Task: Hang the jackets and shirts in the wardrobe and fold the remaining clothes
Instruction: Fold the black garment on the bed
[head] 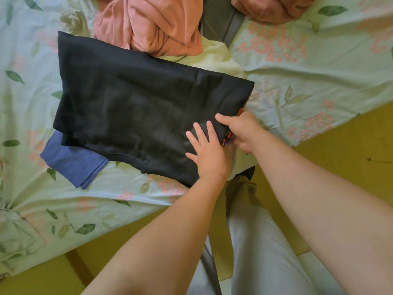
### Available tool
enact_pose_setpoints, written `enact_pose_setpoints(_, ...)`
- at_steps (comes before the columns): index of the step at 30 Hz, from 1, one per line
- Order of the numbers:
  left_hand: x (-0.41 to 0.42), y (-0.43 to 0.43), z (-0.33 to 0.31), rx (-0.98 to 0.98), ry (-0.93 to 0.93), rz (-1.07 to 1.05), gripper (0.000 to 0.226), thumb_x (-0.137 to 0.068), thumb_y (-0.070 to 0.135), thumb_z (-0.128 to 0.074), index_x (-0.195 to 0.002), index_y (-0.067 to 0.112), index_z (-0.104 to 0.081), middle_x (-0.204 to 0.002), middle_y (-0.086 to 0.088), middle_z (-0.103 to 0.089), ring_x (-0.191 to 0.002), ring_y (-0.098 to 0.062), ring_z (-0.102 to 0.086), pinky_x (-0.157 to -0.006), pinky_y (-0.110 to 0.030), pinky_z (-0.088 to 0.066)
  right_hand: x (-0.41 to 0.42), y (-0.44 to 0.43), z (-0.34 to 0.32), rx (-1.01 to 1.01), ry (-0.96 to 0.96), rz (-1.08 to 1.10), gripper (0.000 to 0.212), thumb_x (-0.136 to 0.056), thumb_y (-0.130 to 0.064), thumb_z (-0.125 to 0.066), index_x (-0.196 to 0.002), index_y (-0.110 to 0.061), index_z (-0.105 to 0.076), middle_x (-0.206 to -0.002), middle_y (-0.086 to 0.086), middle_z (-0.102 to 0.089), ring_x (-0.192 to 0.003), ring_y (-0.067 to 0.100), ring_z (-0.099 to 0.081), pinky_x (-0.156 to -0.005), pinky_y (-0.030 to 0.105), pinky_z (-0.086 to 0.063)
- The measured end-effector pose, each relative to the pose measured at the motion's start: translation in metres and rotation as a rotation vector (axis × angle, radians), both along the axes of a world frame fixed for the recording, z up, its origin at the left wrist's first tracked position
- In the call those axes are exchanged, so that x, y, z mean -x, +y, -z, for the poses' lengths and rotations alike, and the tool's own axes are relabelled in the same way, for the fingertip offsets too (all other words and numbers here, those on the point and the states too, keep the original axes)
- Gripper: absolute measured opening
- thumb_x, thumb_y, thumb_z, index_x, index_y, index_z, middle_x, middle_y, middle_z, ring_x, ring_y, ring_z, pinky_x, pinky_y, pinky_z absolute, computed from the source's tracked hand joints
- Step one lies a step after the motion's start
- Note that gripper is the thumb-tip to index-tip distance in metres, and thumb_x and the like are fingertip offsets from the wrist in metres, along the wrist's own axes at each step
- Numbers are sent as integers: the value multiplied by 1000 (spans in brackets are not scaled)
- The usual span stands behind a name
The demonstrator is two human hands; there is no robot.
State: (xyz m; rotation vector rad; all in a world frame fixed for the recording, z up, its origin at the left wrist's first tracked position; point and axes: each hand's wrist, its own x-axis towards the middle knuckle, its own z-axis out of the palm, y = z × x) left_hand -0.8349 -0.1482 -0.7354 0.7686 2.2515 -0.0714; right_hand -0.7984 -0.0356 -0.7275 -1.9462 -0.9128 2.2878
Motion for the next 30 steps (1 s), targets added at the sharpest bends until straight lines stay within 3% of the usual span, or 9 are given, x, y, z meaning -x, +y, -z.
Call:
enact_pose_setpoints(3, 5, -7, -28, -33, -80, -11, 85, -102, 25, -57, -163, 23, 3, -170, -3, 16, -155, -34, 19, -117, -74, -14, -3, -7, -24, 14, -31, 57, 17, -96, -19, -69, -111, -12, -64, -107, 7, -75, -95, 27, -73, -78, 47, -62)
enact_pose_setpoints(8, 1, -21, -84, -18, -4, 44, 95, -94, 45, -63, -161, 29, 2, -171, -1, 5, -157, -33, 4, -112, -59, -39, -13, -16, -82, -71, -138, 40, 25, -98, -22, -65, -120, -11, -59, -114, 10, -70, -96, 31, -71, -75, 51, -63)
enact_pose_setpoints(11, -10, -28, -119, 63, -51, -9, 104, -90, 30, -70, -161, 30, 7, -170, -5, 1, -152, -40, -16, -105, -53, -48, -19, -18, -119, -62, -160, 15, 35, -98, -21, -65, -129, -9, -54, -123, 14, -66, -101, 36, -69, -73, 56, -62)
enact_pose_setpoints(14, -20, -27, -150, 96, -143, 15, 102, -92, 14, -66, -161, 23, 7, -167, -15, -10, -130, -43, -49, -94, -49, -55, -32, -16, -147, -81, -191, 56, 25, -99, -17, -62, -121, -12, -53, -120, 14, -65, -97, 35, -69, -52, 44, -61)
enact_pose_setpoints(16, -24, -22, -170, 68, -172, 51, 92, -93, 12, -63, -161, 18, -1, -156, -19, -31, -118, -40, -58, -84, -43, -55, -42, -16, -164, -139, -241, 98, 20, -97, -16, -63, -115, -12, -56, -114, 12, -66, -93, 32, -69, -46, 37, -58)
enact_pose_setpoints(20, -34, -8, -199, -9, -311, 78, 61, -94, 9, -58, -147, 10, -29, -116, -13, -59, -94, -31, -63, -63, -38, -52, -66, -30, -193, -215, -291, 111, 29, -88, -28, -75, -109, -14, -60, -108, 6, -70, -94, 29, -69, -72, 43, -63)
enact_pose_setpoints(24, -50, -8, -209, -75, -527, 88, 73, -94, 10, -54, -158, 11, -20, -136, -14, -56, -102, -26, -61, -77, -35, -55, -88, -42, -204, -102, -322, 104, 36, -89, -24, -73, -119, -12, -57, -113, 14, -69, -98, 35, -68, -82, 53, -59)
enact_pose_setpoints(27, -52, -21, -209, -93, -754, 41, 94, -91, 27, -68, -164, 23, -10, -160, -7, -37, -133, -29, -51, -100, -35, -51, -101, -36, -205, -194, -453, 108, 39, -98, -11, -54, -136, -8, -50, -136, 17, -58, -117, 37, -61, -96, 49, -54)
enact_pose_setpoints(30, -19, -30, -188, -167, -642, 11, 80, -94, 53, -63, -160, 23, -29, -161, -3, -39, -145, -26, -40, -114, -40, -37, -106, -30, -195, -329, -546, 47, 52, -100, -10, -51, -150, -11, -38, -148, 11, -48, -130, 36, -51, -95, 37, -47)
